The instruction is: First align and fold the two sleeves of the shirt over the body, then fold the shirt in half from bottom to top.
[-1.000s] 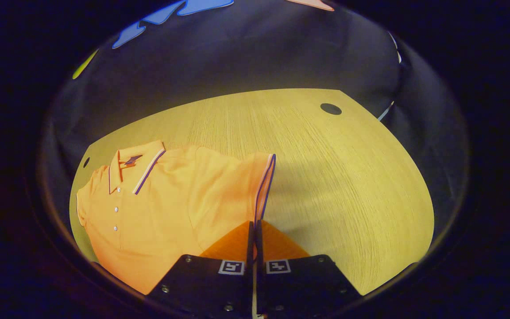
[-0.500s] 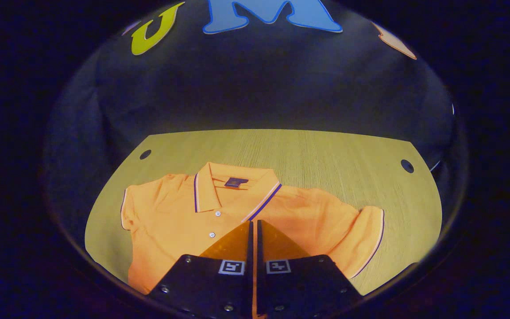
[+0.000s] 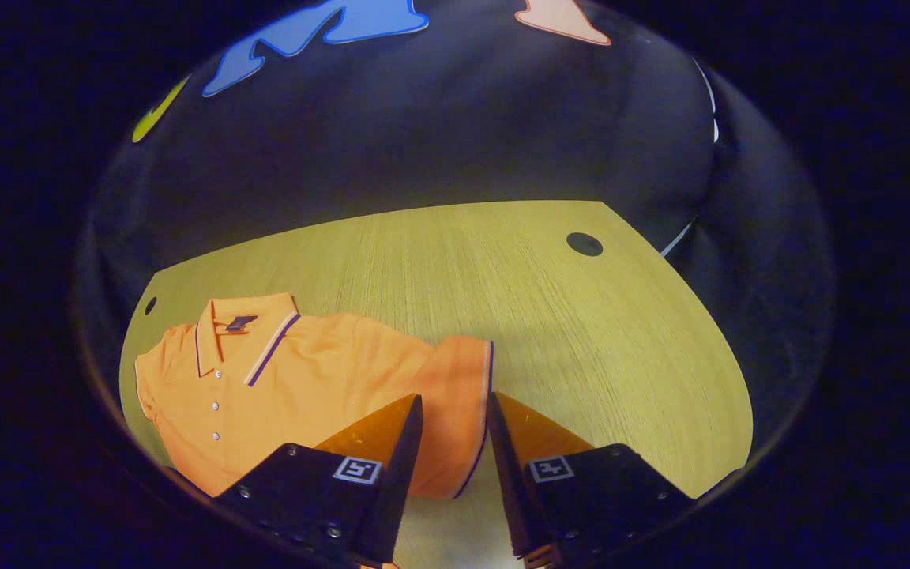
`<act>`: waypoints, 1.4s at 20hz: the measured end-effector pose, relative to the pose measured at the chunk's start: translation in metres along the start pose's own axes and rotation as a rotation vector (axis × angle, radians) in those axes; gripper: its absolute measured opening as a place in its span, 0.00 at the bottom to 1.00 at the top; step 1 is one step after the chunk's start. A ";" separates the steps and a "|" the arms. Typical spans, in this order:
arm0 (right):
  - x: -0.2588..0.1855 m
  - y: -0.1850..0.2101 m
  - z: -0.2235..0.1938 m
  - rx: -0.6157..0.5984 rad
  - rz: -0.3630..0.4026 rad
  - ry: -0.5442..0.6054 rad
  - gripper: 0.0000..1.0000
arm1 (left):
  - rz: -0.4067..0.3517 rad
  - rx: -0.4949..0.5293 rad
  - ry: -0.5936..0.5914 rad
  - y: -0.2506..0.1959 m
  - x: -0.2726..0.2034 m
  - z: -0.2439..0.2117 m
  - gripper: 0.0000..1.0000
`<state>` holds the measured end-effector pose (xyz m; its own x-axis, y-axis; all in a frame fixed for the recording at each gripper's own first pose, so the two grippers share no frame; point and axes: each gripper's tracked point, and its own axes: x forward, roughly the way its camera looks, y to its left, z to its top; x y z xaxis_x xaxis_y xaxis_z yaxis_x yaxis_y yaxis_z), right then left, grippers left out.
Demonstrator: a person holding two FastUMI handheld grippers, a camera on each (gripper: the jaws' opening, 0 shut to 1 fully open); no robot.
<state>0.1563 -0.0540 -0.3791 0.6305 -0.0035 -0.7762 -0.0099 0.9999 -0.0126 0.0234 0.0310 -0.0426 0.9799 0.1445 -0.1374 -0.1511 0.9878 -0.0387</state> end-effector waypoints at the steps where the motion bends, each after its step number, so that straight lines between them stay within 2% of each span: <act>1: 0.003 -0.004 -0.005 0.004 0.001 0.017 0.53 | 0.003 0.001 0.004 0.001 0.000 -0.001 0.95; 7: 0.016 0.005 -0.029 0.008 0.060 0.107 0.52 | 0.015 0.022 0.013 0.001 0.000 -0.002 0.95; 8: 0.023 0.005 -0.029 0.023 0.042 0.102 0.23 | 0.018 0.026 0.013 0.002 0.000 -0.001 0.95; 9: 0.017 0.013 -0.028 0.037 0.062 0.113 0.00 | 0.021 0.025 0.012 0.002 -0.001 -0.001 0.95; 11: 0.016 0.026 -0.025 -0.003 0.080 0.107 0.00 | 0.023 0.022 0.014 0.003 -0.002 -0.002 0.95; 14: 0.001 0.069 -0.013 -0.017 0.162 0.074 0.00 | 0.026 0.022 0.007 0.006 -0.004 0.000 0.95; 18: -0.022 0.166 -0.005 -0.119 0.333 0.046 0.00 | 0.040 0.022 0.001 0.016 -0.008 0.001 0.96; 21: -0.034 0.224 -0.029 -0.198 0.429 0.080 0.00 | 0.057 0.018 0.003 0.027 -0.011 0.000 0.95; 24: -0.039 0.249 -0.060 -0.272 0.469 0.139 0.00 | 0.064 0.013 0.011 0.035 -0.015 -0.005 0.95; 25: -0.041 0.250 -0.064 -0.272 0.481 0.148 0.02 | 0.060 0.012 0.013 0.035 -0.014 -0.006 0.95; 27: -0.043 0.239 -0.059 -0.263 0.451 0.122 0.26 | 0.046 0.014 0.017 0.032 -0.012 -0.010 0.96; 28: -0.046 0.236 -0.059 -0.249 0.450 0.114 0.26 | 0.037 0.015 0.018 0.029 -0.011 -0.012 0.96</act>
<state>0.0791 0.1809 -0.3834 0.4334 0.4095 -0.8028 -0.4529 0.8691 0.1988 0.0068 0.0579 -0.0536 0.9711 0.1804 -0.1564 -0.1855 0.9825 -0.0185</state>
